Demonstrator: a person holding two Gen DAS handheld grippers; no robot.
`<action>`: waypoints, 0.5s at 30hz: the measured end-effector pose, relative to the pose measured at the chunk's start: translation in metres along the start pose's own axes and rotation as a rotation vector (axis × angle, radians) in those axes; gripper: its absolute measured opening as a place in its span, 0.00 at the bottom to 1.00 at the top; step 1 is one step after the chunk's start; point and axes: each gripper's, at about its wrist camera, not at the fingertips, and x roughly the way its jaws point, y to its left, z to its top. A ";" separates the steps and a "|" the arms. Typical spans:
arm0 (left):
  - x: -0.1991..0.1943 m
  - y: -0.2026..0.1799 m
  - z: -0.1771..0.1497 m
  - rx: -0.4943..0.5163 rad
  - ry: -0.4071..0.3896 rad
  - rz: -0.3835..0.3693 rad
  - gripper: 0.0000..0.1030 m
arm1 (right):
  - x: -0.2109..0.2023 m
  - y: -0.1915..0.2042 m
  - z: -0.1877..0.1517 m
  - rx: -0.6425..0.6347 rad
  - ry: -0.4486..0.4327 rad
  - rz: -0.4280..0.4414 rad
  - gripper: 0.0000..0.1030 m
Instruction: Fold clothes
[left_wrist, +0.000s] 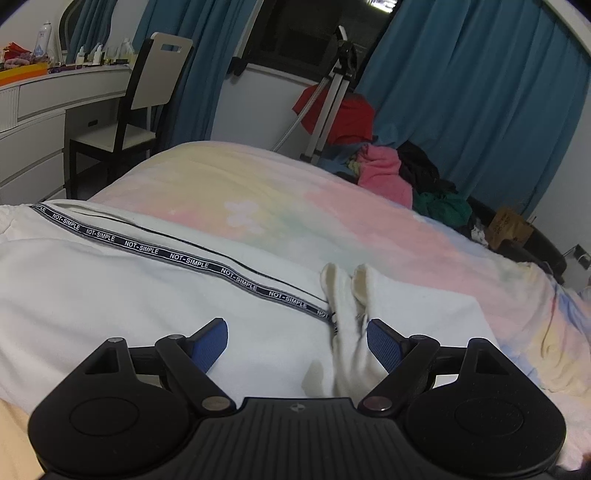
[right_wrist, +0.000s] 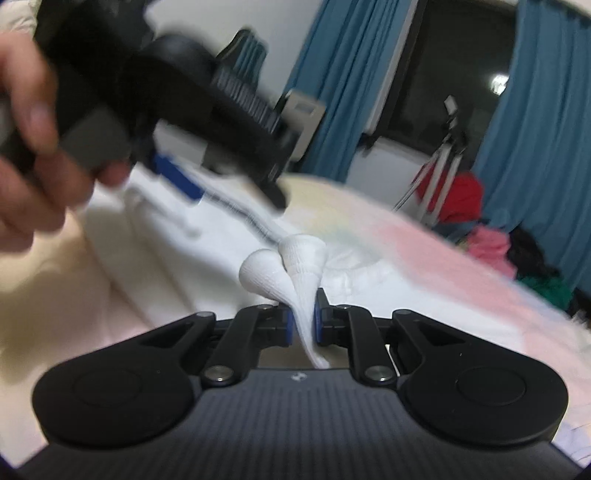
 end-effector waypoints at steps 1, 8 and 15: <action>-0.001 -0.001 0.000 0.000 -0.003 -0.005 0.82 | 0.005 0.001 -0.003 -0.004 0.021 0.013 0.14; -0.012 -0.010 -0.007 0.028 -0.025 -0.089 0.80 | -0.004 -0.019 0.014 0.158 0.106 0.127 0.54; -0.007 -0.032 -0.023 0.134 0.017 -0.199 0.67 | -0.059 -0.071 0.009 0.519 0.116 0.181 0.65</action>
